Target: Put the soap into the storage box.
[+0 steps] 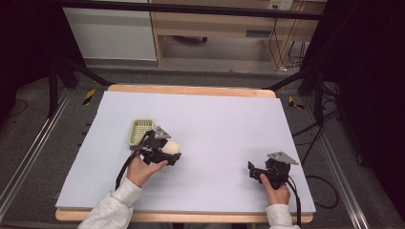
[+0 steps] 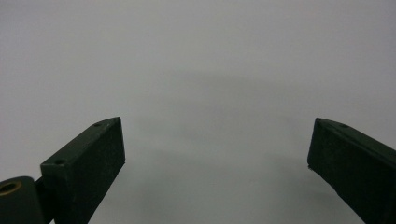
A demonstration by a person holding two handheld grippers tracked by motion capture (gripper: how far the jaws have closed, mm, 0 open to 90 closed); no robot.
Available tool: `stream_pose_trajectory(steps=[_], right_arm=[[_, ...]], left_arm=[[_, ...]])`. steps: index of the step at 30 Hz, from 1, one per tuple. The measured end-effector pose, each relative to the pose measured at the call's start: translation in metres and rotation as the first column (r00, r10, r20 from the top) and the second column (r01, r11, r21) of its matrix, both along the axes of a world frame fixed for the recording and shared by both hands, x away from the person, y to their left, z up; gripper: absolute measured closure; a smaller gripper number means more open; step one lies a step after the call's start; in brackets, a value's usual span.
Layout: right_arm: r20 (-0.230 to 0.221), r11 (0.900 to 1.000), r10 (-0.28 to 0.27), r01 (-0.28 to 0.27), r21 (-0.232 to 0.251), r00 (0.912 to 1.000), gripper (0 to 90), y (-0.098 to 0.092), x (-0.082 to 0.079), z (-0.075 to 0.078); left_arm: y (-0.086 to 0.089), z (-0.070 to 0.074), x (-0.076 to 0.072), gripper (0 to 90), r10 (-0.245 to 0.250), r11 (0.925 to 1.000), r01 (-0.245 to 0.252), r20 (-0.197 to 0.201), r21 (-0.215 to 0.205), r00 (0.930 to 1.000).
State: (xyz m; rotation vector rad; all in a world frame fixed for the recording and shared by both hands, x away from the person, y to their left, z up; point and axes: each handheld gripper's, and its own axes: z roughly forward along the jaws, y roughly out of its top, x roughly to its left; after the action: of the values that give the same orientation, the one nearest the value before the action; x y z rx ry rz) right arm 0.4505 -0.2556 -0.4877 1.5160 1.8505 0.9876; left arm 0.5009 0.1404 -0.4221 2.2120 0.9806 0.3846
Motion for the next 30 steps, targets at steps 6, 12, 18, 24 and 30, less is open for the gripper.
stream_pose_trajectory(steps=[6,12,18,24,30], right_arm=[[0.001,1.000,0.004,-0.004,-0.002,1.0000,4.5,0.000,0.000,0.000],[-0.002,1.000,0.004,-0.005,-0.006,1.0000,4.4,0.001,0.000,0.000],[-0.001,1.000,0.004,-0.004,-0.005,1.0000,4.4,0.000,0.000,0.000],[-0.003,1.000,0.005,-0.005,-0.001,1.0000,4.4,0.000,0.000,0.000],[-0.007,1.000,0.005,-0.005,0.000,1.0000,4.5,0.000,0.001,0.000]], left_arm=[[0.008,0.002,0.005,23.9,0.023,0.9997,-0.023,0.002,-0.009,0.9997],[0.015,0.005,0.010,23.9,0.044,0.9988,-0.044,0.004,-0.021,0.9990],[0.018,0.006,0.018,23.9,0.055,0.9982,-0.055,0.002,-0.026,0.9985],[0.025,0.007,0.025,24.0,0.079,0.9959,-0.079,0.000,-0.044,0.9969],[0.032,0.007,0.031,23.9,0.095,0.9946,-0.095,-0.006,-0.041,0.9955]])
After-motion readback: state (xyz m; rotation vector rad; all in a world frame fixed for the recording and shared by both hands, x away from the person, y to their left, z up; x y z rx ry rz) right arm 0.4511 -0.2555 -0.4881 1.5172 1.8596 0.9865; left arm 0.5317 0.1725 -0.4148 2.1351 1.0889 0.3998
